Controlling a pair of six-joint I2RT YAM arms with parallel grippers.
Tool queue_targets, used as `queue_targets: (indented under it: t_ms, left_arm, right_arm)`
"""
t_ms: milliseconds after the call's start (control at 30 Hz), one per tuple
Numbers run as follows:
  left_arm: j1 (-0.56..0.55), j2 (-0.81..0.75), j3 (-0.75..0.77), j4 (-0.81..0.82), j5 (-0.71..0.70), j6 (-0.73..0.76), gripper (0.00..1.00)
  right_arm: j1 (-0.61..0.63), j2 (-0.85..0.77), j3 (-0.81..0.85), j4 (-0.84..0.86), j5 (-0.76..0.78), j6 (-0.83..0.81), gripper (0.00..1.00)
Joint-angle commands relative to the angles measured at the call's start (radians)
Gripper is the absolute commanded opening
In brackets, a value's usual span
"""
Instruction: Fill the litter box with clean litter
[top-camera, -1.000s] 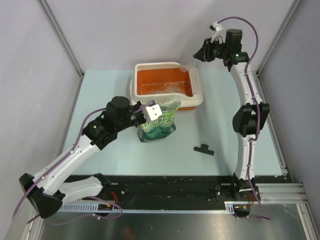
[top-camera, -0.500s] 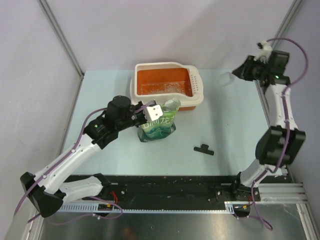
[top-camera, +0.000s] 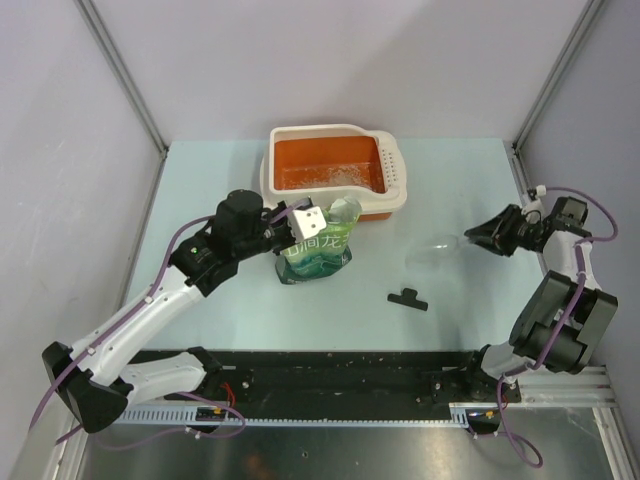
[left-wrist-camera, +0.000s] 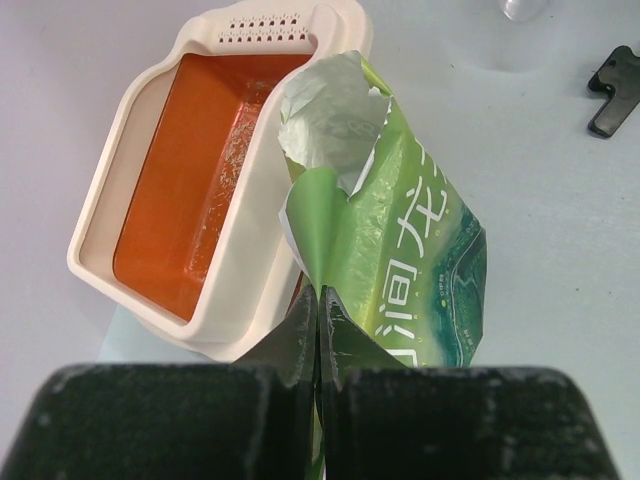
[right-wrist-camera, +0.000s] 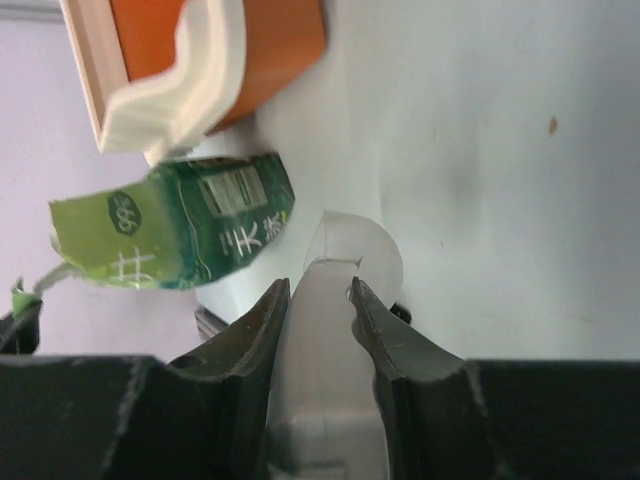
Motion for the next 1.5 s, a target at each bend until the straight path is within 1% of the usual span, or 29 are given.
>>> queue_targets:
  t_ms: [0, 133, 167, 233, 267, 300, 333, 400, 433, 533, 567, 667, 867, 933, 967, 1067, 1100, 1133, 1167, 1200, 1233, 1300, 1333, 1467]
  left_arm:
    - [0.002, -0.012, 0.026, 0.067, 0.05, -0.033, 0.0]
    - [0.002, -0.012, 0.031, 0.07, 0.044, -0.028, 0.0]
    - [0.002, -0.013, 0.031, 0.073, 0.041, -0.025, 0.0]
    - [0.002, -0.016, 0.031, 0.078, 0.041, -0.019, 0.0]
    - [0.0, -0.016, 0.031, 0.08, 0.041, -0.019, 0.0]
    - [0.0, -0.018, 0.029, 0.086, 0.038, -0.021, 0.0]
    - [-0.006, -0.021, 0.028, 0.089, 0.033, -0.019, 0.0]
    - [-0.013, -0.029, 0.02, 0.093, 0.021, -0.018, 0.0]
    - [-0.026, -0.033, 0.017, 0.093, 0.018, -0.016, 0.0]
    - [-0.032, -0.052, 0.006, 0.092, 0.013, -0.019, 0.0]
    - [-0.03, -0.055, 0.005, 0.093, 0.011, -0.021, 0.0]
    - [-0.032, -0.061, 0.0, 0.092, 0.008, -0.019, 0.0]
    - [-0.03, -0.07, -0.017, 0.092, 0.011, -0.027, 0.0]
    - [-0.03, -0.073, -0.02, 0.092, 0.008, -0.025, 0.0]
    - [-0.03, -0.075, -0.023, 0.092, 0.008, -0.025, 0.0]
    - [-0.03, -0.078, -0.024, 0.092, 0.004, -0.027, 0.0]
    - [-0.029, -0.075, -0.026, 0.092, 0.002, -0.027, 0.0]
    - [-0.029, -0.075, -0.026, 0.092, 0.002, -0.025, 0.0]
    - [-0.027, -0.073, -0.024, 0.092, -0.004, -0.028, 0.0]
    - [-0.026, -0.072, -0.023, 0.092, -0.004, -0.03, 0.0]
    - [-0.026, -0.069, -0.02, 0.093, -0.007, -0.033, 0.0]
    - [-0.023, -0.065, -0.009, 0.092, -0.018, -0.037, 0.0]
    - [-0.023, -0.062, -0.006, 0.092, -0.022, -0.039, 0.0]
    - [-0.012, -0.061, 0.008, 0.092, -0.044, -0.039, 0.0]
  right_arm:
    - [-0.008, 0.023, -0.041, -0.074, -0.054, -0.166, 0.09]
    - [-0.031, 0.055, -0.084, -0.074, -0.025, -0.204, 0.19]
    - [-0.037, 0.077, -0.088, -0.084, -0.028, -0.211, 0.25]
    - [-0.063, 0.086, -0.104, -0.103, -0.007, -0.228, 0.33]
    - [-0.077, 0.08, -0.105, -0.115, 0.011, -0.248, 0.44]
    - [-0.095, 0.075, -0.11, -0.114, 0.019, -0.242, 0.49]
    - [-0.123, 0.069, -0.11, -0.104, 0.028, -0.236, 0.58]
    - [-0.143, 0.051, -0.093, -0.103, 0.059, -0.236, 0.65]
    - [-0.15, 0.045, -0.063, -0.117, 0.073, -0.236, 0.71]
    - [-0.158, 0.022, 0.005, -0.141, 0.137, -0.236, 0.79]
    - [-0.16, 0.016, 0.023, -0.147, 0.184, -0.236, 0.8]
    - [-0.163, 0.008, 0.08, -0.166, 0.238, -0.268, 0.82]
    - [-0.129, 0.005, 0.122, -0.14, 0.378, -0.302, 0.84]
    - [-0.101, -0.004, 0.132, -0.12, 0.39, -0.314, 0.84]
    - [-0.088, -0.013, 0.136, -0.114, 0.369, -0.335, 0.84]
    - [0.042, -0.059, 0.157, -0.109, 0.245, -0.4, 0.84]
    - [0.091, -0.076, 0.166, -0.109, 0.22, -0.456, 0.84]
    - [0.206, -0.093, 0.168, -0.095, 0.2, -0.48, 0.84]
    - [0.265, -0.134, 0.168, -0.085, 0.185, -0.503, 0.84]
    - [0.321, -0.148, 0.168, -0.057, 0.186, -0.535, 0.84]
    - [0.433, -0.164, 0.168, -0.043, 0.186, -0.549, 0.83]
    - [0.535, -0.181, 0.168, 0.012, 0.188, -0.555, 0.84]
    - [0.614, -0.182, 0.169, 0.027, 0.199, -0.558, 0.83]
    - [0.76, -0.136, 0.168, 0.093, 0.229, -0.574, 0.83]
